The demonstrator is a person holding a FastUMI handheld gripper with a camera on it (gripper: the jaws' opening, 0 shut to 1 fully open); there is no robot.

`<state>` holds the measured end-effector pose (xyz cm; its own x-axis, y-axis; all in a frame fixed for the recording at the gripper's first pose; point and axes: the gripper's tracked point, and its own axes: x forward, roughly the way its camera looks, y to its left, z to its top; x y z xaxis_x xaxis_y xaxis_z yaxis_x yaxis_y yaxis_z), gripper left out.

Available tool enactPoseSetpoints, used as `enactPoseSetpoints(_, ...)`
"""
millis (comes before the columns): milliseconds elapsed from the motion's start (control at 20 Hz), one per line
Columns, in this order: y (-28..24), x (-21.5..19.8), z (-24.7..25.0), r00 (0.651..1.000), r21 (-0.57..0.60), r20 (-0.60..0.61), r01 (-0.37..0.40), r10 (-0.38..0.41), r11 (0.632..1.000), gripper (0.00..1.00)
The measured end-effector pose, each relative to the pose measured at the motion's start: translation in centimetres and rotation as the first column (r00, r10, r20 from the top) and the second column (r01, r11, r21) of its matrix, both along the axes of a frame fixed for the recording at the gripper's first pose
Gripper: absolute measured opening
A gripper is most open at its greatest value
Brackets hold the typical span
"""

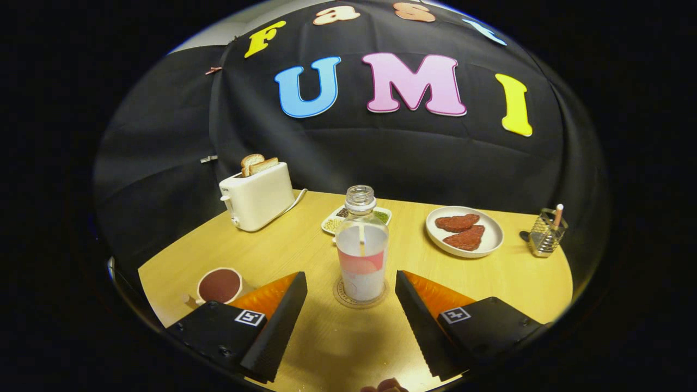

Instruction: Take the bottle from table, then pour the juice into the cup, finally place the bottle on the coaster

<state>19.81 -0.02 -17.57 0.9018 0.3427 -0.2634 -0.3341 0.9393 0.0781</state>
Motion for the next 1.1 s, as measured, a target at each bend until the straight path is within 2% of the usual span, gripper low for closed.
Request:
enactPoseSetpoints(200,-3.9,-5.4,4.5,0.99,-0.037,0.135,0.033,-0.028,0.999,1.0)
enactPoseSetpoints(350,-6.6,-9.6,7.2,0.987,0.012,0.15,0.061,-0.062,0.998,0.97)
enactPoseSetpoints(650,-12.1,-17.1,9.3,0.968,0.042,0.149,0.199,-0.204,0.979,0.98)
enactPoseSetpoints(800,-12.6,-20.3,10.7,0.959,0.092,0.116,0.25,-0.26,0.964,0.98)
enactPoseSetpoints(1100,-12.3,-24.4,13.2,0.941,0.105,0.192,0.261,-0.277,0.96,0.98)
